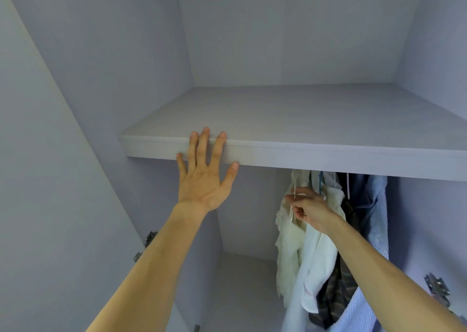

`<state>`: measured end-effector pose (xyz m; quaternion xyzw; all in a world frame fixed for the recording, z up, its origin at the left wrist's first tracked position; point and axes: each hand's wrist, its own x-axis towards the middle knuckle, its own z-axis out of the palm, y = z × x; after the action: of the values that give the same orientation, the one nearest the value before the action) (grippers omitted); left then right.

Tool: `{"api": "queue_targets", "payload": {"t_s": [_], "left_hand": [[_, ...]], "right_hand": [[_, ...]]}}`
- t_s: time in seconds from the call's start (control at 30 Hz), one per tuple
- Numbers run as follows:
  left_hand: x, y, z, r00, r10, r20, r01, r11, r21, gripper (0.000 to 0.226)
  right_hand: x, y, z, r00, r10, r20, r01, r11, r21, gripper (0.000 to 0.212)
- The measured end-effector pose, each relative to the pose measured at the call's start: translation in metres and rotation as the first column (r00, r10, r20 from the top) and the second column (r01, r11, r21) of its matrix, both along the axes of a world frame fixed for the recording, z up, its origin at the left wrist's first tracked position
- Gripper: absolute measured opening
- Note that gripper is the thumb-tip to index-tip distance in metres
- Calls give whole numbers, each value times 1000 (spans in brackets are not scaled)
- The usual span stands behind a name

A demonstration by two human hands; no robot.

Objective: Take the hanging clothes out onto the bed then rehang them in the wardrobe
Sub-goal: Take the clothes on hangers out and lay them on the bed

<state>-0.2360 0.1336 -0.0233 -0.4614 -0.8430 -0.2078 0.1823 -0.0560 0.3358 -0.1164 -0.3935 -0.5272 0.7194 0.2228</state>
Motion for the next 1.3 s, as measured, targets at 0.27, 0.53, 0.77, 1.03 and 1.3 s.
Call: {"api": "queue_targets", "payload": {"t_s": [0.27, 0.53, 0.77, 1.03, 1.3], "left_hand": [[-3, -3, 4, 1000, -22, 1, 22, 997, -76, 81], [2, -8, 10, 995, -87, 53, 88, 996, -25, 81], [49, -47, -56, 875, -121, 469, 29, 980, 198, 48], [119, -129, -115, 377, 30, 926, -269, 960, 79, 26], [202, -274, -93, 414, 120, 902, -689, 689, 225, 24]], "right_hand": [[5, -32, 21, 987, 17, -158, -10, 999, 45, 37], [35, -104, -8, 983, 178, -53, -170, 977, 129, 31], [61, -179, -50, 940, 340, -14, -333, 927, 171, 28], [71, -275, -92, 737, 676, -8, -662, 725, 191, 36], [55, -301, -72, 668, 729, 147, -667, 500, 552, 29]]}}
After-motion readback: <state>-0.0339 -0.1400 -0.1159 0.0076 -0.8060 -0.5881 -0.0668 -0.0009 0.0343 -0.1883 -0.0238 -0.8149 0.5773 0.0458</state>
